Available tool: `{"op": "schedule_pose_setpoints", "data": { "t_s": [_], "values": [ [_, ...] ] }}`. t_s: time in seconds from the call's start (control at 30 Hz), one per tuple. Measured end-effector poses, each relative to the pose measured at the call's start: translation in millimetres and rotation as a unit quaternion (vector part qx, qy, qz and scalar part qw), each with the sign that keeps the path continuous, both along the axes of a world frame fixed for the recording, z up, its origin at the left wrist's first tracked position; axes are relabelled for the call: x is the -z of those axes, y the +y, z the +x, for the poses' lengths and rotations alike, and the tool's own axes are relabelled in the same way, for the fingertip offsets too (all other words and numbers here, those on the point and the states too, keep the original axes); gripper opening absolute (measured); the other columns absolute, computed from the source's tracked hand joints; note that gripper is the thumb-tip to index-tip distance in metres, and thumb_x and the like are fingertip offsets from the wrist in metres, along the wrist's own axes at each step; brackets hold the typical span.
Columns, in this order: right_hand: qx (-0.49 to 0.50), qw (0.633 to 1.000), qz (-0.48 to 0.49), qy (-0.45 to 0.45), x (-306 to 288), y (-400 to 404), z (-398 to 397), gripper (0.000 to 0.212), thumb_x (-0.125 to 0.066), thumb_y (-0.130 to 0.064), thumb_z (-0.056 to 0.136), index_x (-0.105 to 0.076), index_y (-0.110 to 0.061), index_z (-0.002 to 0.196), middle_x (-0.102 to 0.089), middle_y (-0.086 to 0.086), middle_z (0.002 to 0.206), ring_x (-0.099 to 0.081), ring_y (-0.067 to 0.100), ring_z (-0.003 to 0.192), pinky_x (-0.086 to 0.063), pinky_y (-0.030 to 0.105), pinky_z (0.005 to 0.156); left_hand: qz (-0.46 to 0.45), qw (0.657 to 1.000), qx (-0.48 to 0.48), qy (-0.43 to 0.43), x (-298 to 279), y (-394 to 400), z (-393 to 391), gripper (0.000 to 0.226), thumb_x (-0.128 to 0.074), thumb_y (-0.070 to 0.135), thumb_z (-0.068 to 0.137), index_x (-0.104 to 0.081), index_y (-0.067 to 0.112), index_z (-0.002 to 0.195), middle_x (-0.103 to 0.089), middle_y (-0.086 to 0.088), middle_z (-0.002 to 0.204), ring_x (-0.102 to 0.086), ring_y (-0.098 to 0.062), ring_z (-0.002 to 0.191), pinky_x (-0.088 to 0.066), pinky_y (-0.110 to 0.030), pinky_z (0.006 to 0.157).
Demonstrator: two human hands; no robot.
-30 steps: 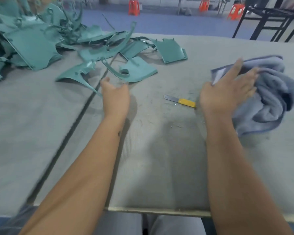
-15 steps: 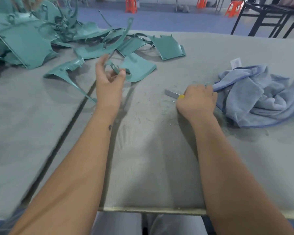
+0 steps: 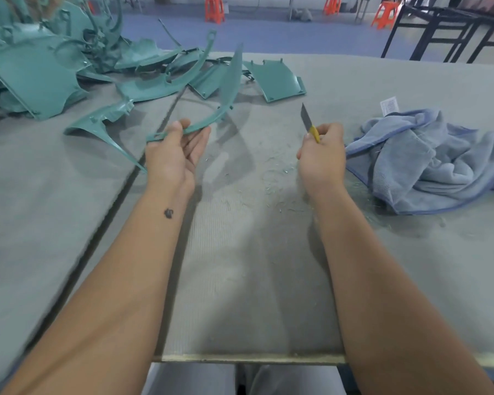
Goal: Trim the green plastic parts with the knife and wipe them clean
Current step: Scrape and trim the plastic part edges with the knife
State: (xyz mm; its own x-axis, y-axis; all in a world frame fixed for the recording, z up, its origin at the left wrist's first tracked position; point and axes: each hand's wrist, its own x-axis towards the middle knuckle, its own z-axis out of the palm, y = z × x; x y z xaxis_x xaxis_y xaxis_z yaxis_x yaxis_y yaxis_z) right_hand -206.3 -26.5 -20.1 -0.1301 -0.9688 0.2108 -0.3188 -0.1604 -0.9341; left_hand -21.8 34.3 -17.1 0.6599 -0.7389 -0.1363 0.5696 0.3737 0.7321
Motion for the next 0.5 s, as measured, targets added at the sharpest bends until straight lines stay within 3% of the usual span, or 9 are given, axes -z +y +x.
{"op": "schedule_pose_setpoints", "data": {
  "t_s": [0.1,0.17,0.23,0.37,0.43,0.5],
  "values": [
    [0.006,0.999,0.039,-0.01,-0.4,-6.3,-2.1,0.014,-0.041,-0.029,0.099,-0.051,-0.019,0.094,-0.049,-0.01,0.07,-0.044,0.007,0.062,-0.032,0.027,0.055,-0.015,0.995,0.027,0.093,0.8,1.3,-9.1,0.013,-0.05,-0.001,0.098,-0.051,-0.002,0.111,-0.065,-0.03,0.11,-0.07,-0.036,0.095,-0.06,-0.03,0.063],
    [-0.006,0.996,0.067,-0.056,0.2,-8.7,-2.7,0.037,-0.039,-0.04,0.098,-0.058,-0.01,0.088,-0.047,-0.006,0.067,-0.042,0.011,0.062,-0.032,0.03,0.057,0.002,0.998,0.029,0.06,4.0,0.8,-16.3,0.041,-0.05,-0.009,0.095,-0.039,0.013,0.127,-0.058,-0.028,0.122,-0.069,-0.036,0.095,-0.061,-0.033,0.065],
    [-0.023,0.992,0.086,-0.093,0.1,-7.4,-1.9,0.04,-0.039,-0.042,0.097,-0.06,-0.012,0.081,-0.046,-0.006,0.069,-0.041,0.01,0.061,-0.032,0.028,0.057,0.026,0.999,0.016,-0.023,3.5,3.0,-20.4,0.046,-0.052,-0.007,0.094,-0.044,0.028,0.122,-0.056,-0.019,0.124,-0.072,-0.031,0.088,-0.061,-0.035,0.074],
    [-0.064,0.986,0.081,-0.129,2.0,-7.6,-2.0,0.01,-0.055,-0.023,0.092,-0.055,-0.023,0.082,-0.052,-0.001,0.072,-0.043,0.014,0.06,-0.036,0.03,0.055,0.072,0.987,0.012,-0.141,-2.8,11.2,-15.3,0.015,-0.058,0.015,0.094,-0.072,0.021,0.093,-0.071,-0.003,0.107,-0.074,-0.028,0.079,-0.061,-0.035,0.073],
    [-0.04,0.996,0.045,-0.06,4.9,-10.6,-3.9,0.008,-0.063,-0.023,0.085,-0.058,-0.024,0.079,-0.061,0.008,0.093,-0.052,0.019,0.074,-0.048,0.034,0.068,0.109,0.976,0.015,-0.189,-2.8,12.3,-9.8,0.011,-0.061,0.018,0.09,-0.07,0.02,0.084,-0.071,-0.001,0.096,-0.074,-0.027,0.076,-0.061,-0.033,0.068],
    [0.025,0.998,-0.019,0.047,6.4,-11.4,-6.9,0.009,-0.068,-0.028,0.08,-0.06,-0.027,0.077,-0.057,0.006,0.105,-0.049,0.02,0.093,-0.047,0.036,0.09,0.175,0.947,-0.01,-0.268,-0.3,12.1,-6.5,0.001,-0.064,0.017,0.087,-0.064,0.018,0.087,-0.07,0.0,0.091,-0.073,-0.025,0.08,-0.061,-0.034,0.071]
  ]
}}
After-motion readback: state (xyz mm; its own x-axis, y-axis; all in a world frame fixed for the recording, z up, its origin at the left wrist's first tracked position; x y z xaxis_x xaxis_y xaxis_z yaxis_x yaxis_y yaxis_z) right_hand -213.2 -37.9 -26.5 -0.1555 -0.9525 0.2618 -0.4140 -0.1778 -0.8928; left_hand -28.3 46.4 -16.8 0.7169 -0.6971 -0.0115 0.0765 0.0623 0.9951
